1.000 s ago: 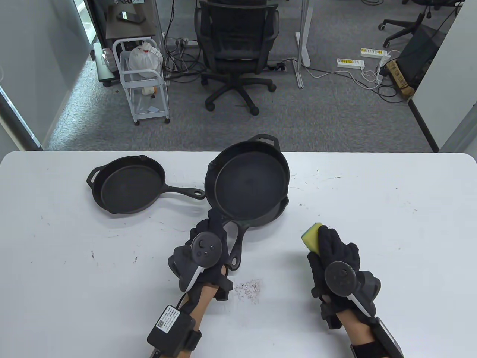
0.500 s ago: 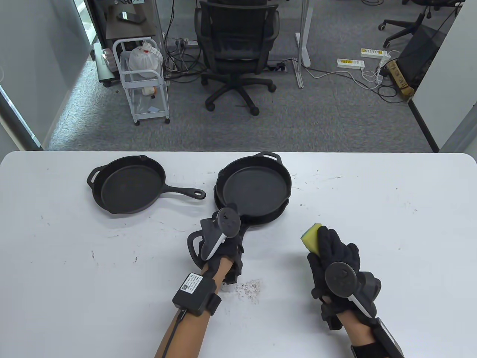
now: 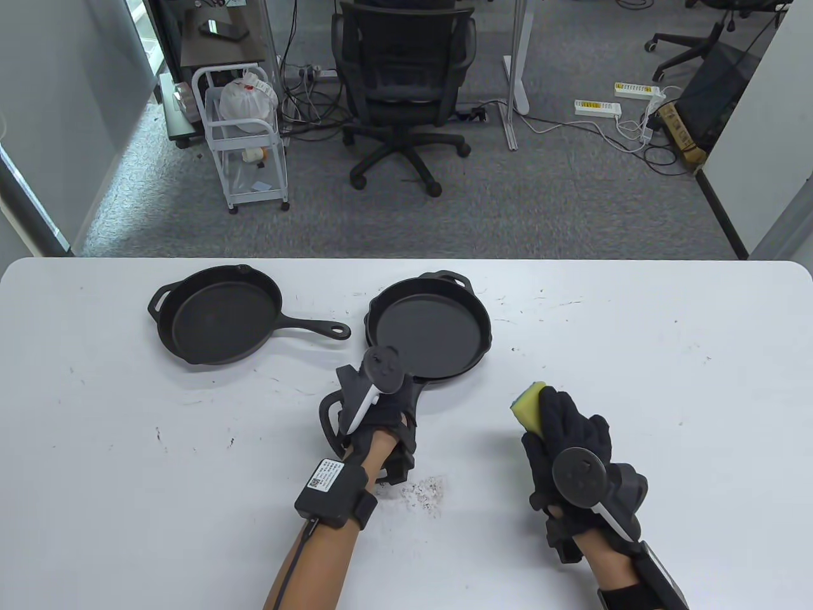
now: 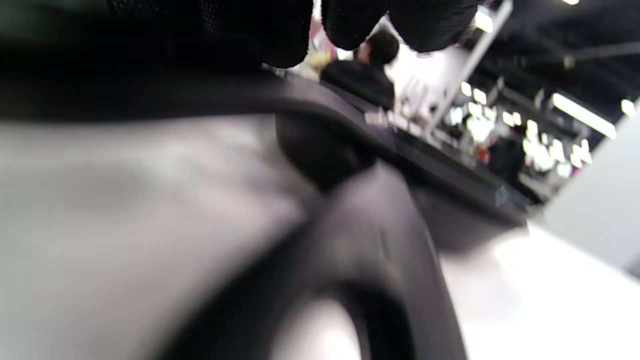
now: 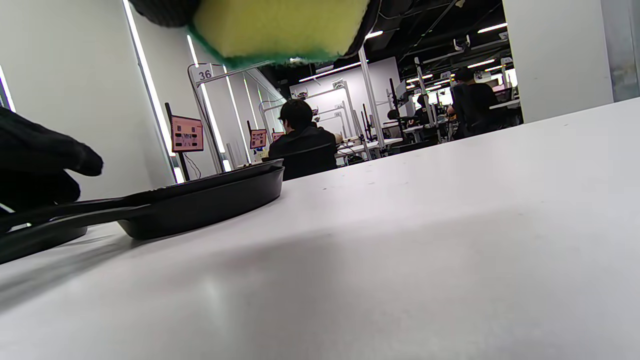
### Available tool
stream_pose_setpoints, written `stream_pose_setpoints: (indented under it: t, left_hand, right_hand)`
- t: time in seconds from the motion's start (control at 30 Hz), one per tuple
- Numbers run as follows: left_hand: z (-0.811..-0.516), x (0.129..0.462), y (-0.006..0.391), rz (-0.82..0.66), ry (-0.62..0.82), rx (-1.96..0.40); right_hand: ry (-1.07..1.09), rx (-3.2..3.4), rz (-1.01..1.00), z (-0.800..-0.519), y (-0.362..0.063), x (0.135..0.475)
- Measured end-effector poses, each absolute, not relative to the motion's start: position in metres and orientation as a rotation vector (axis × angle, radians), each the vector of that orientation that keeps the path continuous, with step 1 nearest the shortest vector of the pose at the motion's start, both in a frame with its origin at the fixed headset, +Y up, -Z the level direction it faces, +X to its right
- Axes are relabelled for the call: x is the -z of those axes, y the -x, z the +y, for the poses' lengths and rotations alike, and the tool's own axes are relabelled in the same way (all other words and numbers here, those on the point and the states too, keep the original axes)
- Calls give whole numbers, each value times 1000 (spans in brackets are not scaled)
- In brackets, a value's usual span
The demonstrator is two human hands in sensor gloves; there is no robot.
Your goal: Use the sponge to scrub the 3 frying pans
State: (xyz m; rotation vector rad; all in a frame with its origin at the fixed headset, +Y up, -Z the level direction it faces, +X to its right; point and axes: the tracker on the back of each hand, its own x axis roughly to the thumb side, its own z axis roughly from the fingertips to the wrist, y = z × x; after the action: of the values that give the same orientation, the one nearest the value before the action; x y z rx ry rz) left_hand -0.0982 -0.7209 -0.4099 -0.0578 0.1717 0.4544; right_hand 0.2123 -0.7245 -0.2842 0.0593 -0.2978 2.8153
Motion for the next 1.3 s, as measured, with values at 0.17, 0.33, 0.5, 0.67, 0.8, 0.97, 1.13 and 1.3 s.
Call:
stream_pose_setpoints:
  t: [0.17,0.33,0.5,0.67,0.8,0.97,1.13,1.3]
  left_hand:
    - [-709,423,156,328,88,-647]
    - [-732,438,198,484,205,-982]
    - [-751,455,205,552,331,-982]
    - [-761,475,210,696,375,-870]
    - [-765,489,208,768,381,-850]
    - [-765,502,208,855,388,-827]
    - [-767,516,206,897,378,-756]
    - [-767,520,217,942,392,-854]
  right_hand:
    - [-72,-2818,-301,-724,-210,283]
    - [-62,-2818,-294,-724,-211,284]
    - [-66,-2823,-300,-724,-210,283]
    - [-70,-2837,-316,-723,-209,282]
    - [-56,-2843,-329,-722,-209,282]
    - [-43,-2847,-337,-722,-210,282]
    - [-53,-2854,-355,-720,-209,280]
    - [-59,-2852,-371,-719,-208,279]
